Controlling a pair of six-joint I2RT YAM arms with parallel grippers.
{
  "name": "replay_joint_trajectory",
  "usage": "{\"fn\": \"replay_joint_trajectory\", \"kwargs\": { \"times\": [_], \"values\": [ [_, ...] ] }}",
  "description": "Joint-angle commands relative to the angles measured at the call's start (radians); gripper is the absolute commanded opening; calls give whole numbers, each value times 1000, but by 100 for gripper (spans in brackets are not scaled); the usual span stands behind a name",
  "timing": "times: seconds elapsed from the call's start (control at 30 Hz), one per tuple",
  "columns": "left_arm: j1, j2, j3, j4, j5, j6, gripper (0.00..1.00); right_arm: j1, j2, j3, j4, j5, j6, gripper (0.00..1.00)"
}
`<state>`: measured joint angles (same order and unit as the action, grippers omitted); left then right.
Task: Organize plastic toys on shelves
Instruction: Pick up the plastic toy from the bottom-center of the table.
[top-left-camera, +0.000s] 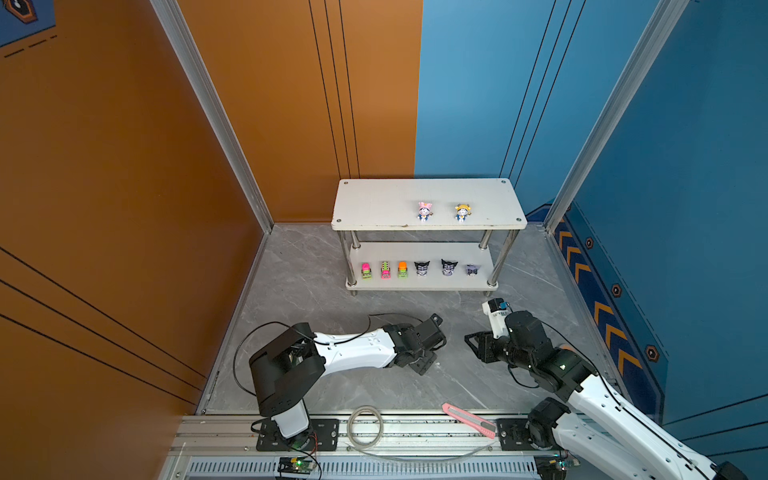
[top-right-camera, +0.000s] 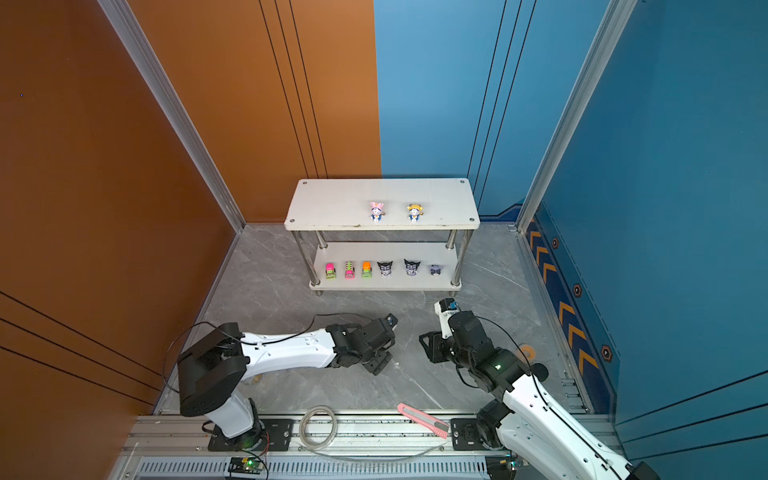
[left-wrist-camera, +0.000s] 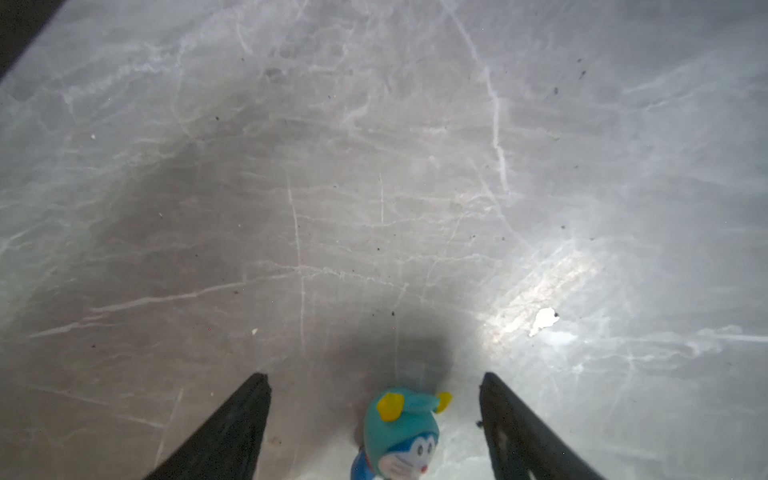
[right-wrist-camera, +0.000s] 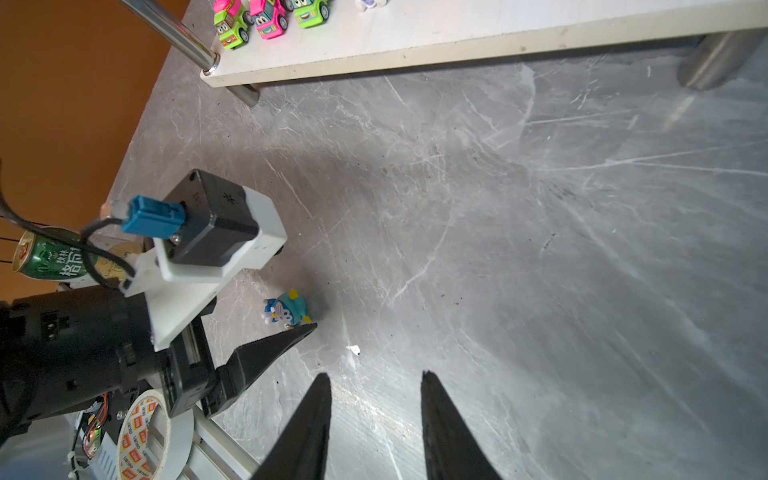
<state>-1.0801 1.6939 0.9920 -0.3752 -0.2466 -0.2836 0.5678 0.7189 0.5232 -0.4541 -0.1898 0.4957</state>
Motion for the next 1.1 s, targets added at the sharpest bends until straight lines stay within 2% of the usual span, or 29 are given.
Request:
{"fn": "replay_joint_trajectory", "kwargs": {
  "times": [0.0, 0.07, 0.2, 0.37, 0.47, 0.73, 0.87, 1.03, 1.07],
  "values": [
    [-5, 2, 18, -60, -8, -12, 77, -11, -5, -19, -24, -32, 0, 38],
    [-6, -5, 14, -60, -6, -18, 75, -16, 3, -22, -13, -38, -3, 38],
    [-4, -2, 15, -59, 5, -29, 57, -17, 21, -22, 4, -45, -5, 38],
    [-4, 19, 23, -58, 27, -35, 52, -19, 22, -22, 4, -47, -5, 38],
    [-4, 13, 10, -59, 35, -43, 52, -21, 14, -18, 1, -44, -5, 39],
    [12, -16, -29, -30, 59, -71, 39, -22, 13, -15, 6, -45, -2, 38],
    [19, -1, -29, -23, 61, -72, 37, -23, 11, -14, 5, -46, -2, 39],
    [24, 4, -28, -13, 61, -86, 20, -22, 0, -14, 2, -45, 0, 39],
    [26, -2, -27, -13, 56, -89, 19, -23, -2, -14, 0, -44, 0, 39]
  ]
}}
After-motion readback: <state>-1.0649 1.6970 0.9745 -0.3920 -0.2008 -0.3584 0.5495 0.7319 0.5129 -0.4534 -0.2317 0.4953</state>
